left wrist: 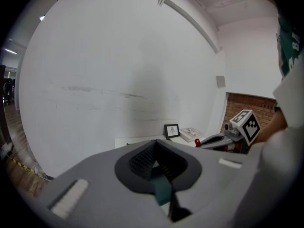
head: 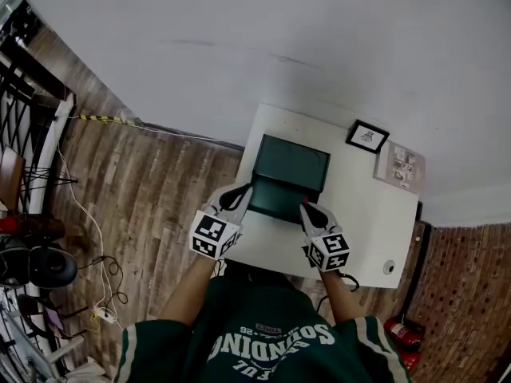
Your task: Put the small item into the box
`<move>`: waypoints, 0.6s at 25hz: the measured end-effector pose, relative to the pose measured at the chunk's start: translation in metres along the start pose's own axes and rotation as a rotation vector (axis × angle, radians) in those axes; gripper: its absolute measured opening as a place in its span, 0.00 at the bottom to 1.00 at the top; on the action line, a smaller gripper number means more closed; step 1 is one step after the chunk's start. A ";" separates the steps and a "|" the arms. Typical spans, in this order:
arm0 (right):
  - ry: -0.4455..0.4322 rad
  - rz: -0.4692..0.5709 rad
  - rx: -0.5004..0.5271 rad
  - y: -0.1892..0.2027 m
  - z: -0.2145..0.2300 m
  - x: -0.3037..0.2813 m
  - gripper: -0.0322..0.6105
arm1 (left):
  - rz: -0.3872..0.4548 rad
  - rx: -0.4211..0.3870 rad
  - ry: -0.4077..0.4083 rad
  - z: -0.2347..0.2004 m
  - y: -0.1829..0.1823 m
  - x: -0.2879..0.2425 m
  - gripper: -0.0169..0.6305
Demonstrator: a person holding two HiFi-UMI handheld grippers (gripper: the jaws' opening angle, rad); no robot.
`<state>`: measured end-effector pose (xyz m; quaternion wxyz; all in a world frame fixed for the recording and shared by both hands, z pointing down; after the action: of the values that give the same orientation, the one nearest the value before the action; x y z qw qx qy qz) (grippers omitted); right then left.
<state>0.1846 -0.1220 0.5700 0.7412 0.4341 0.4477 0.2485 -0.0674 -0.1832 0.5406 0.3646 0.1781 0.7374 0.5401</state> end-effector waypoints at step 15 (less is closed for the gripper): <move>-0.054 -0.157 0.075 0.028 -0.007 -0.044 0.07 | -0.020 0.066 -0.124 -0.032 0.026 0.043 0.10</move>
<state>0.1578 -0.1385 0.6128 0.7534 0.4316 0.4692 0.1610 -0.1229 -0.1670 0.5549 0.4088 0.2157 0.7326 0.4998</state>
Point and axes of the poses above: the fingertips, and each gripper's own axes: x backward along the fingers, z to its right, y out of its underside, the point moved 9 cm from there along x, backward along the fingers, and after that the axes turned 2 degrees about -y, right-handed, at the moved point
